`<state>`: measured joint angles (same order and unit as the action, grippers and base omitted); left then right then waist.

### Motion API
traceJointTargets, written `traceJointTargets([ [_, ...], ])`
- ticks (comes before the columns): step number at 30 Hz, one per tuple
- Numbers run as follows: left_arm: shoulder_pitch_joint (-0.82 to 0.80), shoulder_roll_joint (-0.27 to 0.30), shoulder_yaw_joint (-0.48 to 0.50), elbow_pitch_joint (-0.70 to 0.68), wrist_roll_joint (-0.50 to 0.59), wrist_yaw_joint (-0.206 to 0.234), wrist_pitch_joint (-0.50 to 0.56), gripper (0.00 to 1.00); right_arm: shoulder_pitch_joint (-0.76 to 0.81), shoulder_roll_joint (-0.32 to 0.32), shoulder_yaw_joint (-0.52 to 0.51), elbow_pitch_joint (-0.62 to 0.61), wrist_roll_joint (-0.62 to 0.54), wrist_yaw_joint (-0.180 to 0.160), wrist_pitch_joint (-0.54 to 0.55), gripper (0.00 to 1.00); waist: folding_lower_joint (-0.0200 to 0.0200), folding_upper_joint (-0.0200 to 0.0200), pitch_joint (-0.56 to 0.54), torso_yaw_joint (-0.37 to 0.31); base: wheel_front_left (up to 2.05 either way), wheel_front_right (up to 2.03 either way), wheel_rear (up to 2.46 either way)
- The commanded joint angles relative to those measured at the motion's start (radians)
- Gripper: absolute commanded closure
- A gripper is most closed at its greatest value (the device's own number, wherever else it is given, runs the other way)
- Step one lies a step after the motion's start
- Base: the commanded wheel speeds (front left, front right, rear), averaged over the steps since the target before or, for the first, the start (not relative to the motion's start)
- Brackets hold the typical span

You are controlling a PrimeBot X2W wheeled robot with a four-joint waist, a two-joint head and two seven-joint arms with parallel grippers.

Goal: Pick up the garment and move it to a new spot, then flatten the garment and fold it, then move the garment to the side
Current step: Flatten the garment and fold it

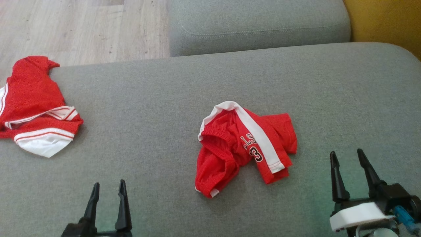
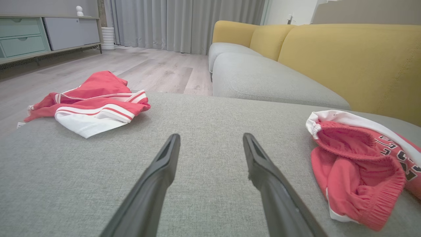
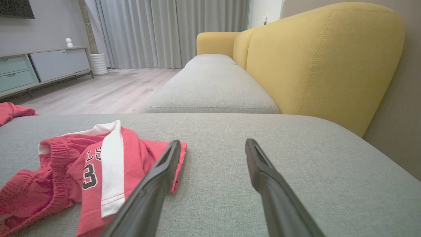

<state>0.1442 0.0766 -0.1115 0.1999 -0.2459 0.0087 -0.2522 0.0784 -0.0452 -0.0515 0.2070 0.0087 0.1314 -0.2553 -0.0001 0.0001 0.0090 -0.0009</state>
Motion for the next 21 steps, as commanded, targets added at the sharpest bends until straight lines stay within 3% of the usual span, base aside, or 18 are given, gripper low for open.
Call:
traceJointTargets([
  [1, -0.031, -0.007, 0.048, -0.024, 0.012, -0.010, -0.009, 0.00, -0.022, -0.005, 0.029, -0.026, 0.007, -0.001, -0.006, 0.00, 0.0001, -0.0001, 0.001, -0.001, 0.00, 0.00, 0.00],
  [12, -0.049, -0.024, 0.062, 0.013, 0.023, -0.055, -0.009, 0.00, -0.033, -0.005, 0.054, -0.013, 0.007, -0.001, -0.006, 0.00, 0.0001, -0.0001, 0.013, -0.014, 0.00, 0.00, 0.00],
  [18, -0.150, -0.025, -0.006, 0.072, -0.016, -0.099, -0.009, 0.00, -0.057, -0.005, 0.066, -0.013, 0.005, -0.001, -0.006, 0.00, 0.0001, -0.0001, 0.040, -0.029, 0.00, 0.00, 0.00],
  [21, -0.249, -0.026, -0.064, 0.099, -0.099, -0.117, 0.019, 0.00, -0.074, -0.005, 0.079, -0.014, 0.004, -0.001, -0.006, 0.00, 0.0001, -0.0001, 0.058, -0.045, 0.00, 0.00, 0.00],
])
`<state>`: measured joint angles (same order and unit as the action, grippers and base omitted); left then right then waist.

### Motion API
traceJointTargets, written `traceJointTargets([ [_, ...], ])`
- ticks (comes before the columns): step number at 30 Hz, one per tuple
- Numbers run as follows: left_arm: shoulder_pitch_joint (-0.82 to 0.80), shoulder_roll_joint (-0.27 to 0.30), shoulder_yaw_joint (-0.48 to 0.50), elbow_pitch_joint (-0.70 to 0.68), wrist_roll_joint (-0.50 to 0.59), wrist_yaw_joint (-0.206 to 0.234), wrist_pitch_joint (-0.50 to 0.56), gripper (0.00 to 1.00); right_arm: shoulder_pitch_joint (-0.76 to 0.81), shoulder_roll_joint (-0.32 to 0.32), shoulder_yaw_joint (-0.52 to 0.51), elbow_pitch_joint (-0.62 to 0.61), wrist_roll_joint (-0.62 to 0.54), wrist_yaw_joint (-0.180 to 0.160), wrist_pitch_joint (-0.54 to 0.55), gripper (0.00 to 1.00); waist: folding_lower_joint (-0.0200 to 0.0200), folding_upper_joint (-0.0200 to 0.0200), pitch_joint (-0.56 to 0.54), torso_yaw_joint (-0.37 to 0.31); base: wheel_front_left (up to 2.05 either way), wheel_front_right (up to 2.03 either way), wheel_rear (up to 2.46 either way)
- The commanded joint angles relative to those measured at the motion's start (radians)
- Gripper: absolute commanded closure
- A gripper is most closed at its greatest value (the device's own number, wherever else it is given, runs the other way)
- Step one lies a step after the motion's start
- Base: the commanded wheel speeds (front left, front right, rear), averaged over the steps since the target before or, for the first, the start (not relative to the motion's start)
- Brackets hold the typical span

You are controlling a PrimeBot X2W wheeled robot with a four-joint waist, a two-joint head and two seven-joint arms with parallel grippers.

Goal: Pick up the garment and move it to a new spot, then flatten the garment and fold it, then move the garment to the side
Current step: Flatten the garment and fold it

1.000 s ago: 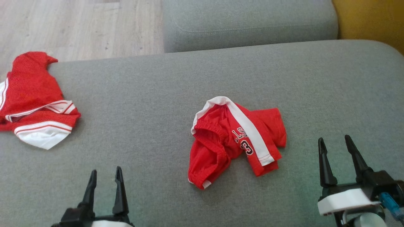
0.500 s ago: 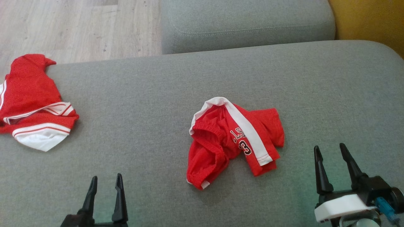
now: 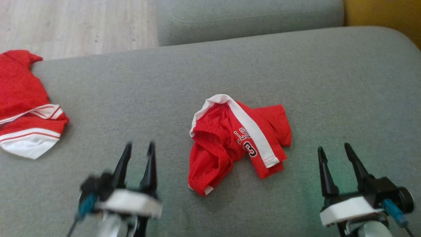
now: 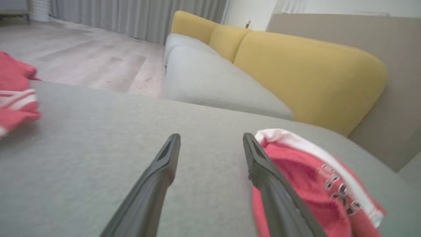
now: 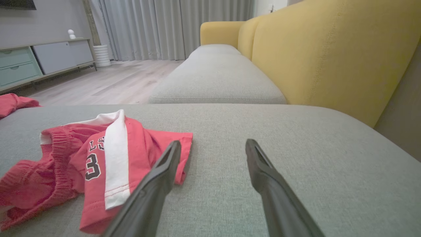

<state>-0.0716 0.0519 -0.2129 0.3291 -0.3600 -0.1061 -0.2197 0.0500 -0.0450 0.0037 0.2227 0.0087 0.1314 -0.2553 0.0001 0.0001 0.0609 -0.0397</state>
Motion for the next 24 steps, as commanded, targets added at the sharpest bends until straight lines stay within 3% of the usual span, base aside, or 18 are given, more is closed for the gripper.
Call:
traceJointTargets([
  [1, -0.067, -0.001, 0.015, -0.024, -0.029, -0.005, 0.006, 0.00, -0.052, -0.005, 0.030, -0.030, 0.004, -0.001, -0.006, 0.00, -0.0001, -0.0001, 0.013, -0.013, 0.00, 0.00, 0.00],
  [5, -0.192, -0.001, -0.068, 0.008, -0.176, -0.011, 0.106, 0.00, -0.074, -0.005, 0.050, -0.033, 0.009, -0.001, -0.006, 0.00, -0.0001, -0.0001, 0.043, -0.045, 0.00, 0.00, 0.00],
  [15, -0.379, -0.002, -0.159, 0.204, -0.441, 0.047, 0.348, 0.00, -0.120, -0.005, 0.097, -0.037, 0.018, -0.001, -0.006, 0.00, -0.0001, -0.0001, 0.099, -0.115, 0.00, 0.00, 0.00],
  [18, -0.392, -0.002, -0.182, 0.249, -0.566, 0.020, 0.417, 0.00, -0.131, -0.005, 0.107, -0.049, 0.032, -0.001, -0.006, 0.00, -0.0001, -0.0001, 0.102, -0.127, 0.00, 0.00, 0.00],
  [23, -0.402, -0.002, -0.238, 0.272, -0.636, 0.002, 0.477, 0.00, -0.139, -0.005, 0.115, -0.052, 0.039, -0.001, -0.006, 0.00, -0.0001, -0.0001, 0.099, -0.135, 0.00, 0.00, 0.00],
  [24, -0.404, -0.002, -0.247, 0.272, -0.638, -0.001, 0.477, 0.51, -0.141, -0.005, 0.117, -0.052, 0.039, -0.001, -0.006, 0.00, -0.0001, -0.0001, 0.096, -0.136, 0.00, 0.00, 0.00],
])
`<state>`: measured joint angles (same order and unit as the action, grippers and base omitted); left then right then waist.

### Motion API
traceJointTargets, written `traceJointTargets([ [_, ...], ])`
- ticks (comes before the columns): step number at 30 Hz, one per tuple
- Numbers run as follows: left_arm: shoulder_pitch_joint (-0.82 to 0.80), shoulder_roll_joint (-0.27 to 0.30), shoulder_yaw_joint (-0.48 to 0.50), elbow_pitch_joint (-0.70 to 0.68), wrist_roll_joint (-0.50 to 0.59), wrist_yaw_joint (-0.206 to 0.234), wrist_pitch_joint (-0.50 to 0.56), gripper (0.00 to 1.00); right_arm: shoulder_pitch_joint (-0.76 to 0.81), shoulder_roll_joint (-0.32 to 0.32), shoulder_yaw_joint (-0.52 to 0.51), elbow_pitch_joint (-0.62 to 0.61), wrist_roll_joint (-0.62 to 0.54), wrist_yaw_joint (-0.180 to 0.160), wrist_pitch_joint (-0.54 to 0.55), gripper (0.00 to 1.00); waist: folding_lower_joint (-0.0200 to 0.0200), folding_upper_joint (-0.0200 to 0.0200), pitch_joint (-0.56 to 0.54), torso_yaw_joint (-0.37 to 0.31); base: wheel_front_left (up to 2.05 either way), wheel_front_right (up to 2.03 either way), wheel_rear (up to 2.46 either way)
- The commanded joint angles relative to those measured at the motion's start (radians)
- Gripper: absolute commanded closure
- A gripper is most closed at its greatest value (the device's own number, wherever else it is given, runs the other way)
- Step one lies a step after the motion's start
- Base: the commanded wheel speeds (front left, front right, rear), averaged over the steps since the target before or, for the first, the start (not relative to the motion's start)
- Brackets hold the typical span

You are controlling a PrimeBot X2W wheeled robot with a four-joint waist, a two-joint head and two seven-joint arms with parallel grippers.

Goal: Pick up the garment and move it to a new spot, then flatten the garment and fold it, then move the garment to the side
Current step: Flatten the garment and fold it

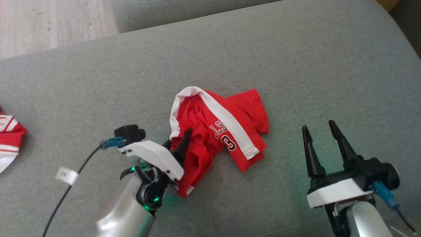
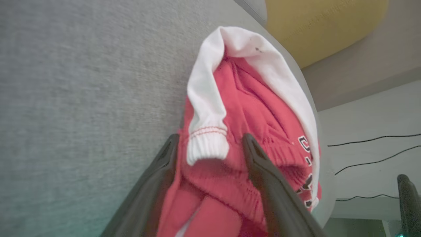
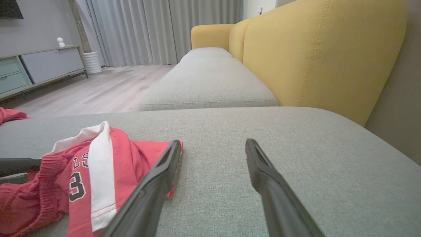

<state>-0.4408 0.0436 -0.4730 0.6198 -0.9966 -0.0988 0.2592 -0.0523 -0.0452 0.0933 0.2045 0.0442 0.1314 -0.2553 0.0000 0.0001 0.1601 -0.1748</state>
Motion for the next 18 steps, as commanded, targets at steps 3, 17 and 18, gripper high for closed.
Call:
traceJointTargets([
  [3, -0.055, 0.018, -0.009, -0.021, 0.039, -0.014, -0.045, 1.00, -0.042, -0.005, 0.032, -0.035, 0.004, -0.001, -0.006, 0.00, 0.0000, -0.0001, -0.006, -0.004, 0.00, 0.00, 0.00],
  [17, -0.217, 0.205, -0.110, -0.052, 0.399, 0.044, -0.337, 1.00, -0.012, -0.005, 0.024, -0.037, 0.003, -0.001, -0.006, 0.00, 0.0000, -0.0001, -0.052, -0.016, 0.00, 0.00, 0.00],
  [18, -0.203, 0.218, -0.132, -0.073, 0.417, 0.038, -0.332, 1.00, -0.004, -0.005, 0.019, -0.039, 0.002, -0.001, -0.006, 0.00, 0.0000, -0.0001, -0.057, -0.013, 0.00, 0.00, 0.00],
])
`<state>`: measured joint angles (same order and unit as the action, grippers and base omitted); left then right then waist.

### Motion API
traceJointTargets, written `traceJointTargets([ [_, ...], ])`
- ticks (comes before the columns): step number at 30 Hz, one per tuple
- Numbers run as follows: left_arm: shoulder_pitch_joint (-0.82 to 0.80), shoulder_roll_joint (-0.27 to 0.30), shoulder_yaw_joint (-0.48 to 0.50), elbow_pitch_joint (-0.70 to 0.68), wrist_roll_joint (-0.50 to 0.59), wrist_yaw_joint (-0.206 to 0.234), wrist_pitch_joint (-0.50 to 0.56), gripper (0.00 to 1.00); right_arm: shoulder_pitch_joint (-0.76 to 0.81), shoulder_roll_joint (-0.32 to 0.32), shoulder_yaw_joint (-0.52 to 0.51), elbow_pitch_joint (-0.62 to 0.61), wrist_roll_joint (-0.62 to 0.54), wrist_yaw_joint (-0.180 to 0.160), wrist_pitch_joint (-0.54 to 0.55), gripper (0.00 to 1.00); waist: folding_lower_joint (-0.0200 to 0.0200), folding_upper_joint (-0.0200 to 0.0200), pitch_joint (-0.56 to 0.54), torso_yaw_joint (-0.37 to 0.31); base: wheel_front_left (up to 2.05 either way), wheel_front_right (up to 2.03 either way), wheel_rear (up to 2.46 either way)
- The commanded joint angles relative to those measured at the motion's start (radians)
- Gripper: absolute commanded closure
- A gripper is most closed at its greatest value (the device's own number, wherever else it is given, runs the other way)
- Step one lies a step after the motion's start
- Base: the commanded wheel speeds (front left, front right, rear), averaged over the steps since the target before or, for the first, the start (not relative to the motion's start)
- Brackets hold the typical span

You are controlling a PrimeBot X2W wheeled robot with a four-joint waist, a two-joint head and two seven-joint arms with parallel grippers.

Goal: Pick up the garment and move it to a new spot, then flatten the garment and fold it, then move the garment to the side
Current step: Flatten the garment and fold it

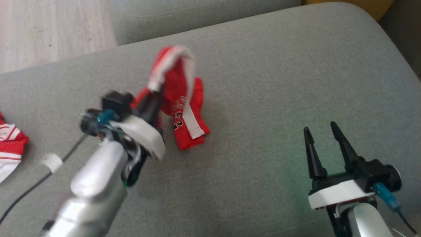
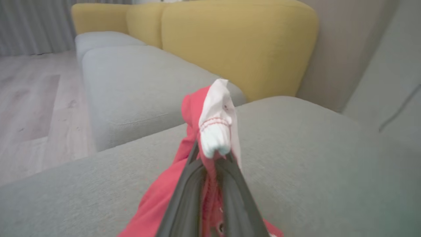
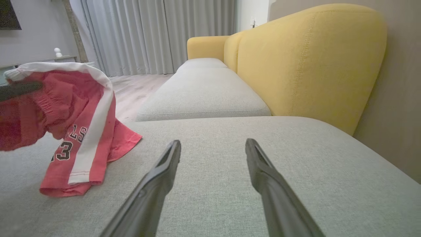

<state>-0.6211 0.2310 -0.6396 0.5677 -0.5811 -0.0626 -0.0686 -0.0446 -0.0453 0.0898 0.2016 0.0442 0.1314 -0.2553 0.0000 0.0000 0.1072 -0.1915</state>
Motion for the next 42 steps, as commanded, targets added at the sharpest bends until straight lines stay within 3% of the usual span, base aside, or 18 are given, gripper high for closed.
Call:
traceJointTargets([
  [1, -0.003, 0.045, 0.015, -0.046, 0.013, -0.003, 0.006, 1.00, -0.002, -0.005, 0.016, -0.038, 0.000, -0.001, -0.006, 0.00, 0.0000, 0.0000, -0.009, 0.009, 0.00, 0.00, 0.00],
  [6, 0.151, 0.135, -0.050, -0.207, 0.058, 0.018, 0.053, 1.00, 0.040, -0.005, -0.018, -0.047, -0.011, -0.001, -0.006, 0.00, 0.0000, 0.0000, -0.026, 0.048, 0.00, 0.00, 0.00],
  [12, 0.363, 0.233, -0.080, -0.362, 0.101, 0.125, 0.062, 1.00, 0.051, -0.005, -0.023, -0.055, -0.016, -0.001, -0.006, 0.00, 0.0000, 0.0000, -0.028, 0.087, 0.00, 0.00, 0.00],
  [18, 0.511, 0.302, -0.088, -0.416, 0.144, 0.244, 0.072, 1.00, 0.054, -0.005, -0.019, -0.056, -0.017, -0.001, -0.006, 0.00, 0.0000, 0.0000, -0.031, 0.108, 0.00, 0.00, 0.00],
  [22, 0.554, 0.329, -0.107, -0.435, 0.164, 0.276, 0.111, 1.00, 0.057, -0.005, -0.017, -0.054, -0.017, -0.001, -0.006, 0.00, 0.0000, 0.0000, -0.033, 0.113, 0.00, 0.00, 0.00],
  [23, 0.561, 0.331, -0.110, -0.441, 0.158, 0.276, 0.124, 0.64, 0.057, -0.005, -0.015, -0.053, -0.017, -0.001, -0.006, 0.00, 0.0000, 0.0000, -0.034, 0.113, 0.00, 0.00, 0.00],
  [24, 0.568, 0.335, -0.113, -0.446, 0.153, 0.278, 0.141, 0.00, 0.057, -0.005, -0.013, -0.052, -0.017, -0.001, -0.006, 0.00, 0.0000, 0.0000, -0.036, 0.112, 0.00, 0.00, 0.00],
  [29, 0.608, 0.366, -0.093, -0.534, 0.082, 0.283, 0.230, 0.00, 0.054, -0.005, -0.003, -0.049, -0.017, -0.001, -0.006, 0.00, 0.0000, 0.0000, -0.041, 0.100, 0.00, 0.00, 0.00],
  [35, 0.636, 0.459, -0.020, -0.789, 0.016, 0.335, 0.339, 0.00, 0.056, -0.005, -0.002, -0.049, -0.016, -0.001, -0.006, 0.00, 0.0000, 0.0000, -0.046, 0.084, 0.00, 0.00, 0.00],
  [37, 0.622, 0.455, 0.004, -0.873, 0.003, 0.349, 0.338, 0.00, 0.055, -0.005, 0.001, -0.049, -0.017, -0.001, -0.006, 0.00, 0.0000, 0.0000, -0.045, 0.078, 0.00, 0.00, 0.00],
  [42, 0.566, 0.399, -0.004, -0.973, -0.020, 0.328, 0.340, 0.00, 0.043, -0.005, 0.015, -0.046, -0.017, -0.001, -0.006, 0.00, 0.0000, 0.0000, -0.039, 0.058, 0.00, 0.00, 0.00],
])
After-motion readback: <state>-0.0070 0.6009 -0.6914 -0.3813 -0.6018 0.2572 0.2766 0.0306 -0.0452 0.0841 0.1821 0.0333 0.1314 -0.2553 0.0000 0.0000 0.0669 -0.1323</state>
